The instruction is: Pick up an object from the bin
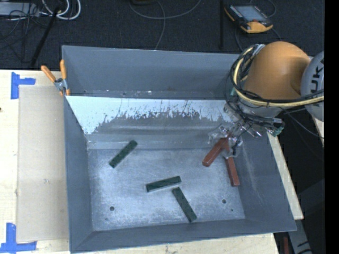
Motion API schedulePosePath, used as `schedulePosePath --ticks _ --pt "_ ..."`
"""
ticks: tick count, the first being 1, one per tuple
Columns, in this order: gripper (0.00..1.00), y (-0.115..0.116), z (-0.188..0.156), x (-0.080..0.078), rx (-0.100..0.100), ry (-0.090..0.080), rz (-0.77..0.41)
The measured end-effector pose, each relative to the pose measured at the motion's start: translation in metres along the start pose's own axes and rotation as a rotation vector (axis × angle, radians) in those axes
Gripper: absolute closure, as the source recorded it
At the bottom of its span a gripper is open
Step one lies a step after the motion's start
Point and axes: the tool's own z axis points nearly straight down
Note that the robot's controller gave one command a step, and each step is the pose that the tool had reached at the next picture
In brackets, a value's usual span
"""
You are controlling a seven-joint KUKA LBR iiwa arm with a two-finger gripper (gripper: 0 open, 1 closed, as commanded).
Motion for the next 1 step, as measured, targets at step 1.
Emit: schedulePosePath --ticks 1 --pt "1.0 0.0043 -0.1586 -0.0129 0.004 -0.004 -0.008"
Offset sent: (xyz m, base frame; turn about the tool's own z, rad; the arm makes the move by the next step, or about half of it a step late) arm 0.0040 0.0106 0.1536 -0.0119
